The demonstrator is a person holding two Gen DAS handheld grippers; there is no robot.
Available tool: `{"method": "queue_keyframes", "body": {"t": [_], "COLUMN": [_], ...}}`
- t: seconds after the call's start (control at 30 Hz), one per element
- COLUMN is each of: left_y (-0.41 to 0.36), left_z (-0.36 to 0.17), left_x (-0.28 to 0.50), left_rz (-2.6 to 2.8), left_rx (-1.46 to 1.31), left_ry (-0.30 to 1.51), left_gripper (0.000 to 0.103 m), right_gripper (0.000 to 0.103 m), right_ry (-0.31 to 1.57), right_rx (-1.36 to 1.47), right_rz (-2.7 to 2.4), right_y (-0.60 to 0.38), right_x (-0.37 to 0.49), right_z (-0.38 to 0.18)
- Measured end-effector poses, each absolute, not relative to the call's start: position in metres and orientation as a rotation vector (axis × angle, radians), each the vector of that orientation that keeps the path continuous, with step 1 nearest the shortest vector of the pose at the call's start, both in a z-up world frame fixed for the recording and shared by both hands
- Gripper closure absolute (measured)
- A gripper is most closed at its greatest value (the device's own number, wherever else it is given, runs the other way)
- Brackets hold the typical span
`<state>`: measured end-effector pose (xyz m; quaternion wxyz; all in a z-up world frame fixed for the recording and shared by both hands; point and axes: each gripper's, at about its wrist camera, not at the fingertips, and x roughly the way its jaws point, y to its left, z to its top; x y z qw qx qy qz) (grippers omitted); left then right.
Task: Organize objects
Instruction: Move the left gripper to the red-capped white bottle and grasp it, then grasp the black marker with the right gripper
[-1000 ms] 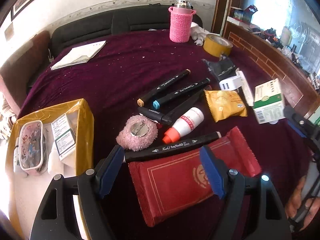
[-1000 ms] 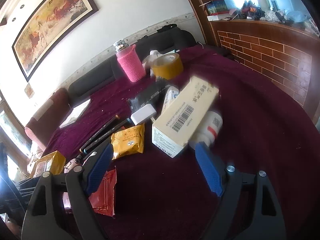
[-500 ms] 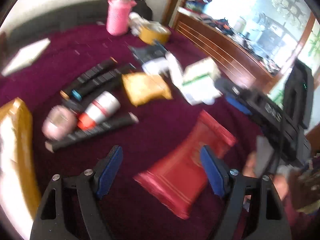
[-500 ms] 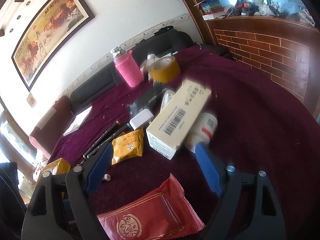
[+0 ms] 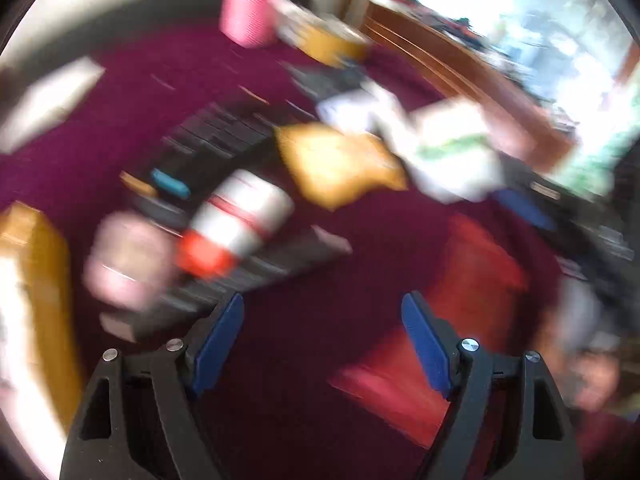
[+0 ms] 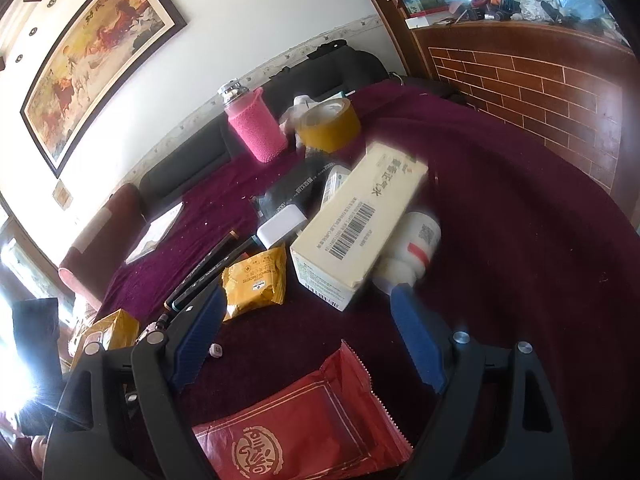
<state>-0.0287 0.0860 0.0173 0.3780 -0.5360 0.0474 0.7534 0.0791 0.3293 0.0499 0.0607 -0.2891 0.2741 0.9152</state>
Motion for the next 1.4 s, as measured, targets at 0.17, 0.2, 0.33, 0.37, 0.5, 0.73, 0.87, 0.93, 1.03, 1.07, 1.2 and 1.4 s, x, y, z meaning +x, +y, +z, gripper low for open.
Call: {"method": "queue_keyframes", "body": {"t": [0.17, 0.2, 0.33, 0.37, 0.5, 0.73, 0.87, 0.93, 1.03, 1.07, 1.2, 1.4], "left_y": [0.098, 0.097, 0.104, 0.106, 0.112, 0.133, 0.131, 0.124, 0.114, 0.109, 0.08, 0.01], "left_z": [0.045, 0.049, 0.038, 0.032, 0.03, 0.022, 0.008, 0.009, 0.015, 0.019, 0.052, 0.101], "left_x": [-0.014, -0.02, -0.054, -0.059, -0.069, -0.076, -0.081, -0.084, -0.078, -0.074, -0.049, 0.004], "left_rz": [2.052, 2.101, 2.162, 2.147, 2.158, 2.181, 2.153, 2.15, 2.176, 2.184, 2.237, 2.328], "left_rx": [-1.2, -1.173, -1.209, -1.228, -1.211, -1.162, -1.217, -1.255, -1.255, -1.251, -1.169, -0.982], "left_ry": [0.302, 0.31, 0.401, 0.428, 0.489, 0.668, 0.653, 0.582, 0.513, 0.48, 0.294, 0.076], "left_gripper": [0.028, 0.028, 0.047, 0.066, 0.069, 0.068, 0.068, 0.075, 0.081, 0.081, 0.081, 0.08], "right_gripper": [0.019, 0.019, 0.019, 0.019, 0.019, 0.019, 0.019, 0.019, 0.019, 0.019, 0.019, 0.019], "right_ry": [0.866, 0.867, 0.87, 0.868, 0.854, 0.862, 0.865, 0.864, 0.845, 0.838, 0.802, 0.624], "right_rx": [-0.878, -0.875, -0.895, -0.896, -0.886, -0.901, -0.906, -0.908, -0.916, -0.92, -0.937, -0.93], "right_rz": [2.766, 2.767, 2.771, 2.773, 2.788, 2.793, 2.786, 2.783, 2.785, 2.787, 2.798, 2.855], "right_y": [0.333, 0.333, 0.331, 0.33, 0.327, 0.325, 0.325, 0.325, 0.324, 0.323, 0.319, 0.296], "right_x": [0.08, 0.08, 0.079, 0.079, 0.08, 0.078, 0.078, 0.077, 0.075, 0.074, 0.073, 0.073], "right_z": [0.049, 0.049, 0.048, 0.049, 0.051, 0.049, 0.048, 0.047, 0.047, 0.046, 0.046, 0.055]}}
